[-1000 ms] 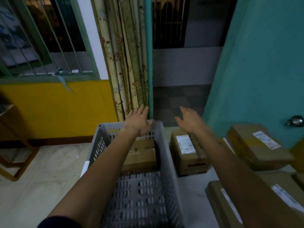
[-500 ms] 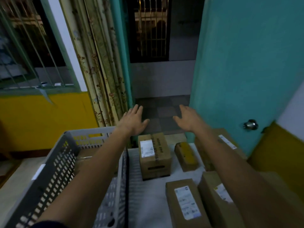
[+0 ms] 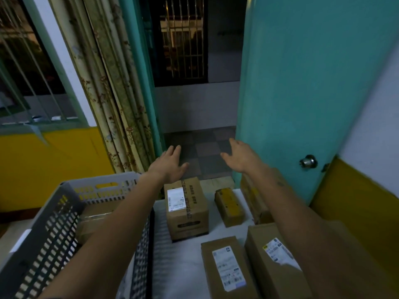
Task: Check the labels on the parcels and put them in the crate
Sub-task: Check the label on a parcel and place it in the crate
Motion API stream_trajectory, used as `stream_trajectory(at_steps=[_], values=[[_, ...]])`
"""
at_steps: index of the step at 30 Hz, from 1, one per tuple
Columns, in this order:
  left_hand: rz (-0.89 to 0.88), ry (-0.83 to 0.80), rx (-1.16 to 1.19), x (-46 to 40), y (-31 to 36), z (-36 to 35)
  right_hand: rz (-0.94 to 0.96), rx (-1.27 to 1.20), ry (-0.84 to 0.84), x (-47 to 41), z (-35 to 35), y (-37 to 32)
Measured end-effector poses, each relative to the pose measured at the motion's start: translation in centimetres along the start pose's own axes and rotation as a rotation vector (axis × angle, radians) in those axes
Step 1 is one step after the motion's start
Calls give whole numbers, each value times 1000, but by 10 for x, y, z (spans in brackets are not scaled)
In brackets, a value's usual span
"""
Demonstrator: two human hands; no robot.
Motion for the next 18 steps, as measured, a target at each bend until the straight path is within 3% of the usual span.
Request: stream_trajectory(at_steps=[18], values=[[62,-68,23,-38,-38,-33,28,-28,-95,-43,-54,-20]])
Point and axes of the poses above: each hand's wrist, its own x-axis away from the middle knuckle, its own z-axis out of the back of the hand, y = z × x, the point moved 5 cm from there along -x, towards the middle knuckle, and after that the axes turned 13 degrees about -x, right-handed, at the moved point
